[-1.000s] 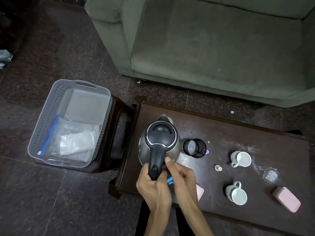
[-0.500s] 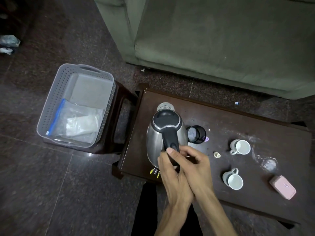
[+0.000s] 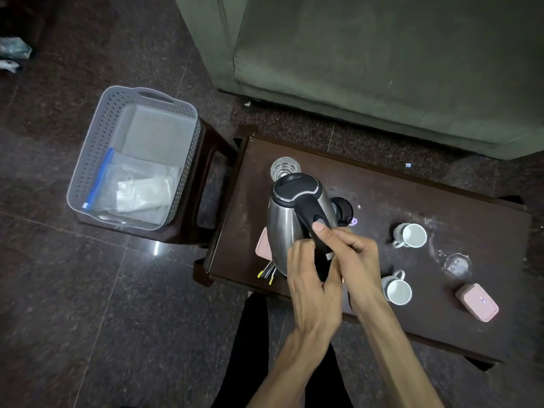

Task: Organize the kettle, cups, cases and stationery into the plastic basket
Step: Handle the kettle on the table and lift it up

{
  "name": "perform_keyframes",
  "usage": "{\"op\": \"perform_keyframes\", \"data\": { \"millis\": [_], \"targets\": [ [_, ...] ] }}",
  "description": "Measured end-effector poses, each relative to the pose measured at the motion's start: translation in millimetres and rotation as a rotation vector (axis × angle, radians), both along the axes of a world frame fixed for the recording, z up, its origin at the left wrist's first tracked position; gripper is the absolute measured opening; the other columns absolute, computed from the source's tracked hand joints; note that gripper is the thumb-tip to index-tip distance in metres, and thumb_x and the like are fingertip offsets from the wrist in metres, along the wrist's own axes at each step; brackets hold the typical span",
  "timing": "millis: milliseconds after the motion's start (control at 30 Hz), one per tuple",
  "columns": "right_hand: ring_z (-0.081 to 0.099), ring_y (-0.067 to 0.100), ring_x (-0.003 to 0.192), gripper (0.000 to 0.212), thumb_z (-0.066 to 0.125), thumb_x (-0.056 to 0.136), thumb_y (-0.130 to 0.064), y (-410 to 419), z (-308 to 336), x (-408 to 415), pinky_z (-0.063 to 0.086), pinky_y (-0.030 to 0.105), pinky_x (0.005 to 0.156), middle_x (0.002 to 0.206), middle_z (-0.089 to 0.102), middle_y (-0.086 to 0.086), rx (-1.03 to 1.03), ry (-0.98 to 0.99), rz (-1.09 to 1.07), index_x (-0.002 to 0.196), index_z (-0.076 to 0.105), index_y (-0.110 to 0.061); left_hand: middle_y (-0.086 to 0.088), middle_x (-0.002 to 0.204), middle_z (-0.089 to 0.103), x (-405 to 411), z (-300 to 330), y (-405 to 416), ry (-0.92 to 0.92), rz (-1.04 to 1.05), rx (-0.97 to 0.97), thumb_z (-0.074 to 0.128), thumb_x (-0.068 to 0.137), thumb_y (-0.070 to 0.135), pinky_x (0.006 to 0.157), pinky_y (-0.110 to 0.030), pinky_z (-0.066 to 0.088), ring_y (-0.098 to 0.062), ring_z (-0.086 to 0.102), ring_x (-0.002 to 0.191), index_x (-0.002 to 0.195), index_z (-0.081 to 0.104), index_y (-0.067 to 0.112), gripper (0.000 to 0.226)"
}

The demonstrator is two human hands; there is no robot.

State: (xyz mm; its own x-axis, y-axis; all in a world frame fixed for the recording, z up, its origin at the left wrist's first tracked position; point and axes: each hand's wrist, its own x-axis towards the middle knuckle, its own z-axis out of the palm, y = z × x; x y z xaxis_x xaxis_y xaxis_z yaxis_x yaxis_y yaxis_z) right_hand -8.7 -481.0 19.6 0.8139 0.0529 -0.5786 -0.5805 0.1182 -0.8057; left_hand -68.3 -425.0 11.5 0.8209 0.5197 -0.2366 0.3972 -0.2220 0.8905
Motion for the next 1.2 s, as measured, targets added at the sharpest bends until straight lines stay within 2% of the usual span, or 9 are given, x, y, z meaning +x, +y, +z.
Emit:
{"op": "perform_keyframes", "data": {
  "millis": [133, 267, 400, 467, 633, 833, 967, 1067, 1200],
  "targets": [
    [0.063, 0.023, 0.082, 0.046, 0.082, 0.087, -0.03, -11, -7, 1, 0.049, 0.033, 0.08, 0.09, 0.062, 0.038, -0.084, -0.006, 0.004, 0.08, 0.071, 0.014, 0.005, 0.104, 0.062, 1, -5, -1, -0.021, -0.103, 0.097, 0.062, 0.09, 0.029, 0.092, -0.039, 0.046, -0.018, 0.055, 0.101, 0.106, 0.064, 0.012, 0.023],
    [0.059, 0.024, 0.075, 0.048, 0.083, 0.085, -0.038, -15, -17, 7, 0.046, 0.03, 0.065, 0.082, 0.058, 0.017, -0.09, -0.01, 0.002, 0.074, 0.071, 0.007, 0.001, 0.106, 0.061, 3, -13, 3, -0.026, -0.146, 0.235, 0.064, 0.093, 0.038, 0.094, -0.041, 0.044, -0.021, 0.055, 0.103, 0.108, 0.073, 0.012, 0.031],
    [0.045, 0.027, 0.077, 0.07, 0.084, 0.08, -0.04, -10, -25, 19, 0.035, 0.041, 0.073, 0.08, 0.048, 0.018, -0.113, -0.061, -0.011, 0.077, 0.055, 0.024, 0.0, 0.104, 0.063, 4, -20, 13, -0.064, -0.137, 0.253, 0.067, 0.094, 0.037, 0.094, -0.041, 0.045, -0.022, 0.058, 0.102, 0.107, 0.077, 0.012, 0.03],
    [0.046, 0.026, 0.076, 0.065, 0.084, 0.083, -0.035, -5, -28, 22, 0.036, 0.04, 0.076, 0.077, 0.048, 0.018, -0.131, -0.074, 0.012, 0.075, 0.056, 0.024, -0.001, 0.101, 0.064, 7, -25, 22, -0.076, -0.08, 0.171, 0.071, 0.092, 0.037, 0.089, -0.042, 0.051, -0.022, 0.061, 0.099, 0.105, 0.079, 0.011, 0.03],
    [0.051, 0.023, 0.072, 0.058, 0.083, 0.085, -0.034, 5, -38, 30, 0.041, 0.036, 0.074, 0.073, 0.048, 0.018, -0.168, -0.07, 0.046, 0.065, 0.057, 0.014, -0.004, 0.093, 0.071, 18, -36, 40, -0.118, -0.023, 0.122, 0.087, 0.082, 0.018, 0.097, -0.006, 0.036, -0.02, 0.068, 0.09, 0.096, 0.082, 0.007, 0.018],
    [0.059, 0.02, 0.05, 0.052, 0.081, 0.086, -0.047, 6, -44, 37, 0.05, 0.024, 0.052, 0.078, 0.063, 0.031, -0.218, -0.049, 0.068, 0.063, 0.072, -0.001, 0.012, 0.106, 0.071, 25, -55, 71, -0.099, 0.173, -0.087, 0.079, 0.087, 0.021, 0.091, -0.035, 0.056, -0.013, 0.069, 0.104, 0.106, 0.078, 0.018, 0.019],
    [0.057, 0.02, 0.045, 0.062, 0.083, 0.079, -0.058, 8, -45, 46, 0.049, 0.024, 0.048, 0.061, 0.065, 0.018, -0.24, 0.016, 0.053, 0.067, 0.072, 0.002, 0.007, 0.135, 0.058, 45, -74, 100, 0.175, 0.235, -0.375, 0.075, 0.093, 0.032, 0.101, -0.024, 0.051, -0.009, 0.056, 0.125, 0.139, 0.06, 0.02, 0.05],
    [0.055, 0.022, 0.045, 0.065, 0.082, 0.076, -0.061, 5, -44, 57, 0.047, 0.023, 0.048, 0.055, 0.065, 0.015, -0.255, 0.06, 0.045, 0.072, 0.074, 0.003, 0.01, 0.145, 0.046, 62, -85, 113, 0.35, 0.187, -0.715, 0.073, 0.092, 0.045, 0.074, -0.004, 0.044, -0.003, 0.047, 0.128, 0.151, 0.046, 0.027, 0.068],
    [0.048, 0.021, 0.042, 0.059, 0.08, 0.079, -0.059, 0, -43, 71, 0.042, 0.024, 0.045, 0.052, 0.06, 0.014, -0.245, 0.109, 0.057, 0.074, 0.078, 0.0, 0.012, 0.143, 0.054, 73, -103, 118, 0.44, 0.019, -0.815, 0.073, 0.082, 0.059, 0.099, -0.022, 0.042, -0.008, 0.053, 0.131, 0.147, 0.053, 0.024, 0.077]
  ]
}}
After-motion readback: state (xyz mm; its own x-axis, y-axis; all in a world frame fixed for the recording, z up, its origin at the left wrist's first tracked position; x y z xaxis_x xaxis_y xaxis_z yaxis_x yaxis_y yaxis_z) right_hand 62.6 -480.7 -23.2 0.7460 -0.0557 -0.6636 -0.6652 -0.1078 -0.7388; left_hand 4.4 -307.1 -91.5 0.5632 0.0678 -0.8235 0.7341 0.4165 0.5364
